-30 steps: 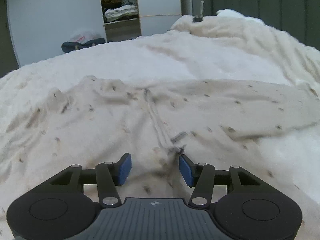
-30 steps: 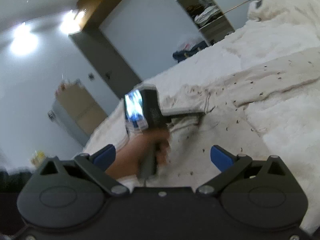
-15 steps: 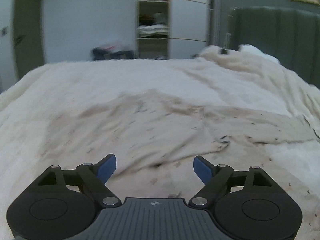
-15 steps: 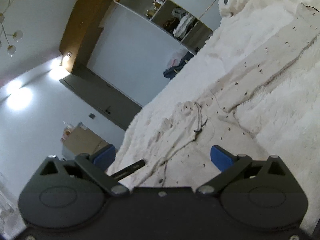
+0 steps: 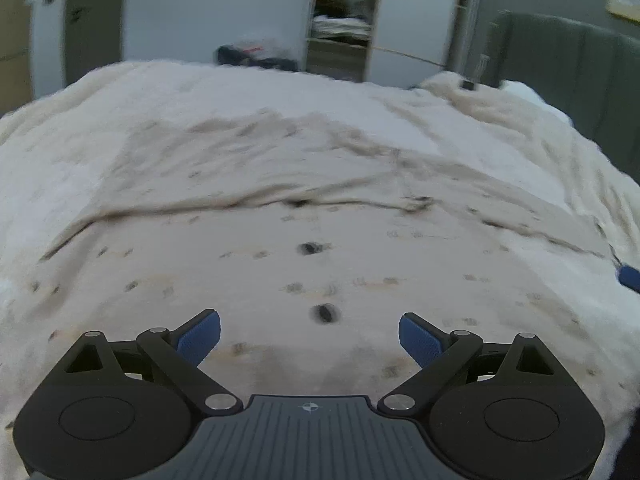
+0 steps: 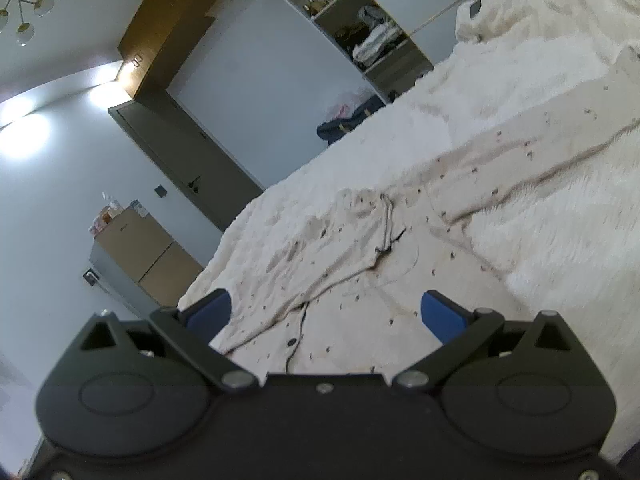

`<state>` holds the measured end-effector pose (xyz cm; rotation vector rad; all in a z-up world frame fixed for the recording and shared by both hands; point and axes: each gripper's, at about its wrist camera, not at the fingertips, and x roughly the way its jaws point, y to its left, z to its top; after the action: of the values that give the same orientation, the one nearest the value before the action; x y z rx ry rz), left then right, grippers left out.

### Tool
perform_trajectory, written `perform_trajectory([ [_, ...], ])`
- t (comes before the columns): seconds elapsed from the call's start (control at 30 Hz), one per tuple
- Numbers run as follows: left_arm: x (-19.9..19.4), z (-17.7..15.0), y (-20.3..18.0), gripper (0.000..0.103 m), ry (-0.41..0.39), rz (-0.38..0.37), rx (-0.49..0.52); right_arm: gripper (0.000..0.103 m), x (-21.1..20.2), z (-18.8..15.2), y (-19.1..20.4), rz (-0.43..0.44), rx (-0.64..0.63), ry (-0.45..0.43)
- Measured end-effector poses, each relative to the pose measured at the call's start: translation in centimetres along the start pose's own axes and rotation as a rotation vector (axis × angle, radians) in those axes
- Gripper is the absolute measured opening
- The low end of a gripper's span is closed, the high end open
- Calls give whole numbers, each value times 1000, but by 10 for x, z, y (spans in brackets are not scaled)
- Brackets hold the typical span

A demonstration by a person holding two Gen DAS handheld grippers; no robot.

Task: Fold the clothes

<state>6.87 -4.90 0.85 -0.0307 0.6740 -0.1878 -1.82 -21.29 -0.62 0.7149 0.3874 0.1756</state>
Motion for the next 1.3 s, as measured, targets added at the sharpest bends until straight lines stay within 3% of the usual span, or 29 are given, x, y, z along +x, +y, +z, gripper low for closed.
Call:
perform_trajectory([
  [0.2,-16,20,-45,100,-11,-31,78,103,-8,7,-6,-58,5,-18],
  [0.33,-29,25,-80,103,4,4,199,103,3,5,-8,-179,-4,34],
  [0.47,-37,26,-100,103,9,-1,251,103,21,0,2,-369,-87,89],
  [0.8,-32,18,-120,103,25,-34,276,103,20,0,-1,-357,-64,79],
  [1.3,-18,7,-100,103,56,-18,213,103,18,5,-19,-306,9,98],
])
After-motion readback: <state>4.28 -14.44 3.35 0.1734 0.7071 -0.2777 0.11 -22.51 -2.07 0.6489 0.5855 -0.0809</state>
